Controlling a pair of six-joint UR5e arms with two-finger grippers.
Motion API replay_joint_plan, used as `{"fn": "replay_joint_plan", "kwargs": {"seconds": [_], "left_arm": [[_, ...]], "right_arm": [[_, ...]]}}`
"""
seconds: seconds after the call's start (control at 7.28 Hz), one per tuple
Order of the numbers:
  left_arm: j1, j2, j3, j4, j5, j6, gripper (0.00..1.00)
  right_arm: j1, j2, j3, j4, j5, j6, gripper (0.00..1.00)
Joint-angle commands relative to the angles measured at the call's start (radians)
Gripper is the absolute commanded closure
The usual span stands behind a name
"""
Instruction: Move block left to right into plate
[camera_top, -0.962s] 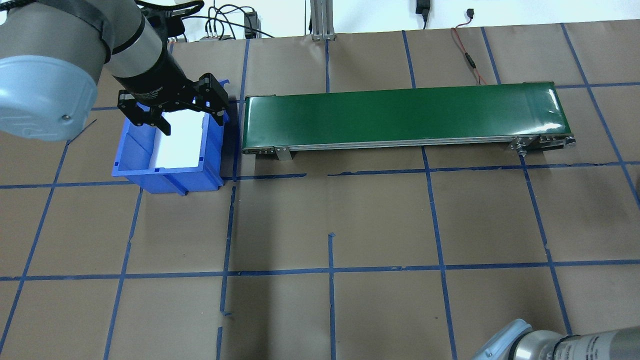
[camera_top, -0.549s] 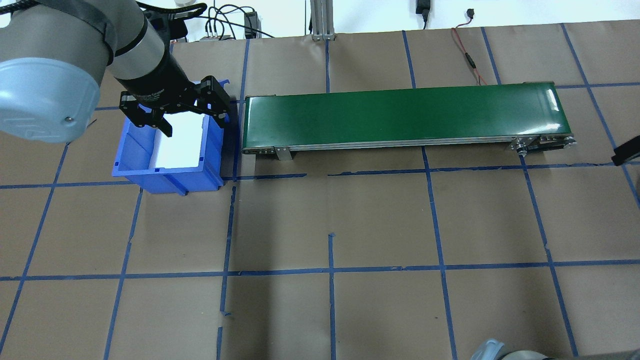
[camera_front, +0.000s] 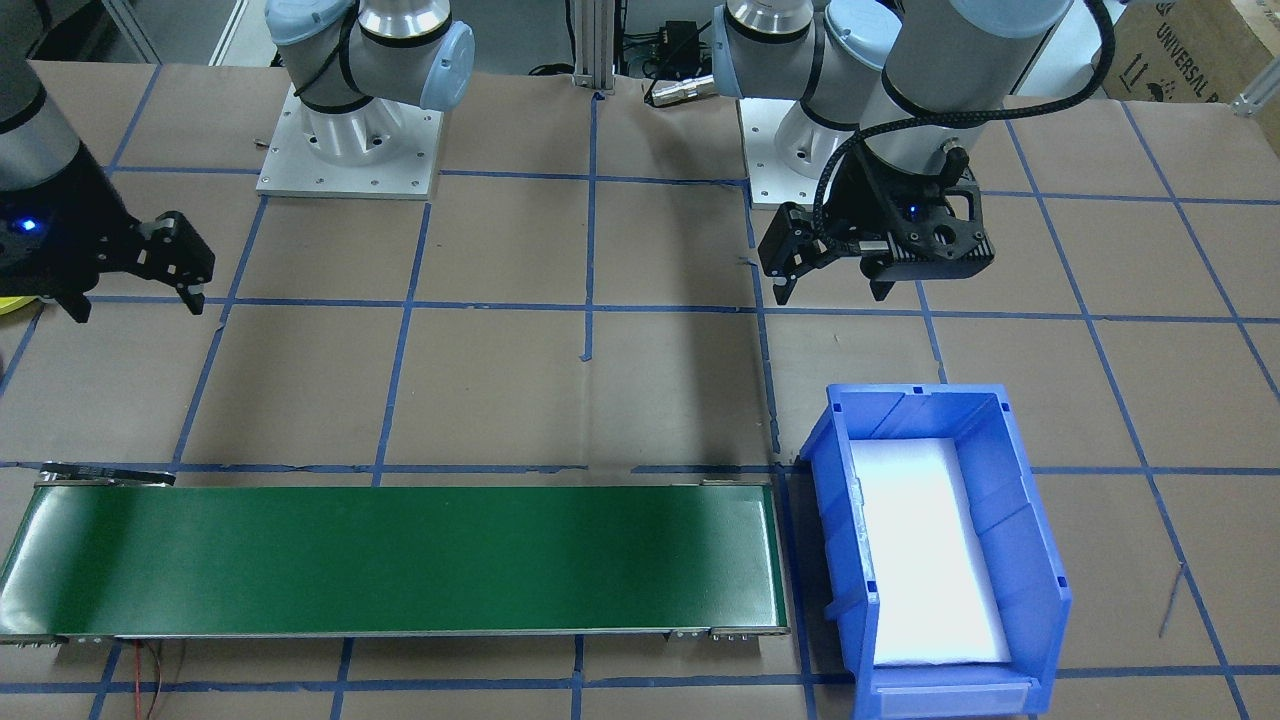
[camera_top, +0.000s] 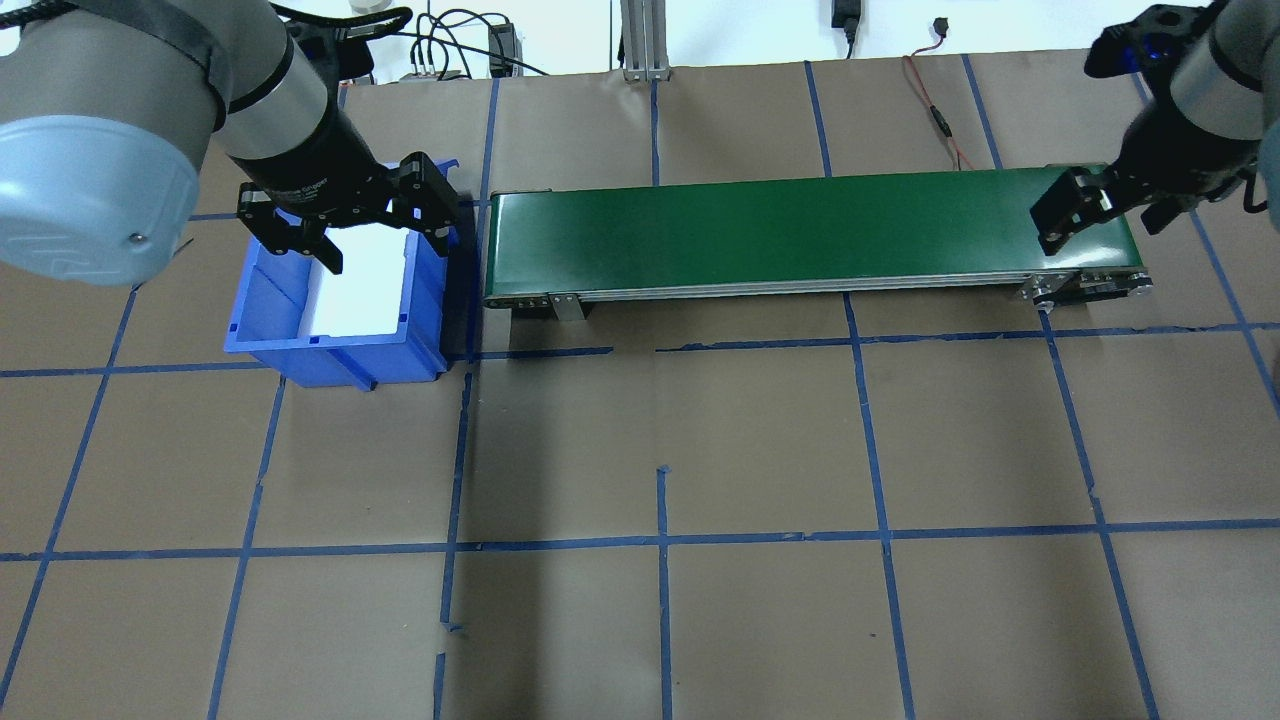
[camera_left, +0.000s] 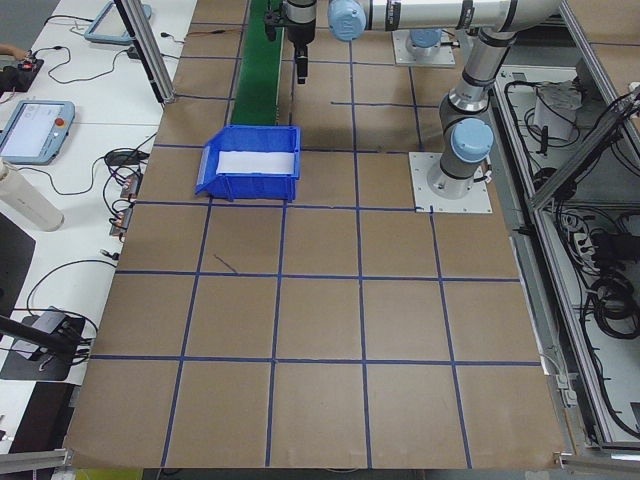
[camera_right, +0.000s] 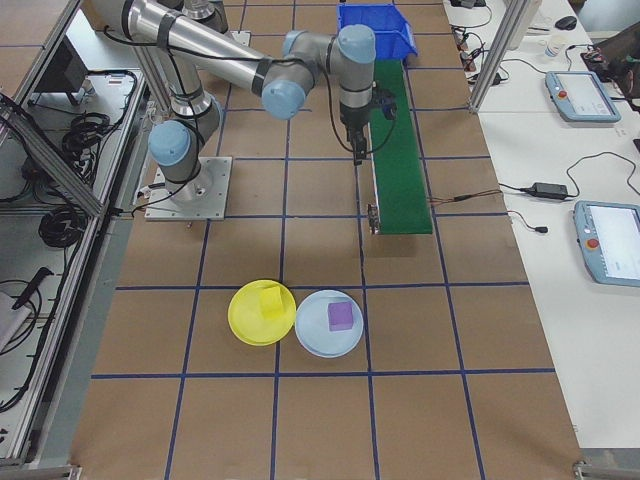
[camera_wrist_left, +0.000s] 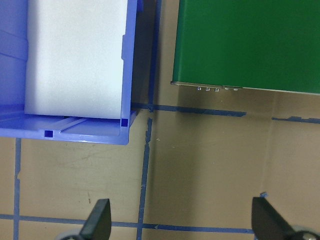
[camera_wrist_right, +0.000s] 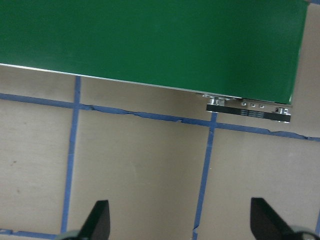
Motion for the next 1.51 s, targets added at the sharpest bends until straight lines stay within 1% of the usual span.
{"fn": "replay_joint_plan", "kwargs": {"seconds": [0.0, 0.14, 0.27, 0.41, 0.55, 0.82, 1.37], "left_arm": [[0.002, 0.001, -0.001, 0.001, 0.004, 0.000, 0.00], [-0.001, 0.001, -0.001, -0.001, 0.002, 0.001, 0.00], [-0.003, 0.001, 0.002, -0.001, 0.002, 0.001, 0.00], [-0.005, -0.002, -0.004, -0.001, 0.002, -0.006, 0.00], [-0.003, 0.000, 0.008, -0.001, -0.002, -0.006, 0.00], [-0.005, -0.002, -0.004, -0.002, 0.001, -0.002, 0.00], [0.003, 0.001, 0.005, -0.001, 0.002, 0.001, 0.00]], "right_arm": [[0.138, 0.000, -0.091, 0.082, 0.000, 0.210, 0.00], [0.203, 0.000, -0.106, 0.076, -0.020, 0.272, 0.00], [0.229, 0.008, -0.129, 0.077, -0.005, 0.388, 0.00], [0.264, 0.031, -0.137, 0.068, 0.022, 0.432, 0.00], [0.290, 0.036, -0.140, 0.065, -0.005, 0.432, 0.00], [0.289, 0.048, -0.126, 0.057, -0.010, 0.415, 0.00], [0.288, 0.048, -0.122, 0.060, -0.013, 0.415, 0.00]]}}
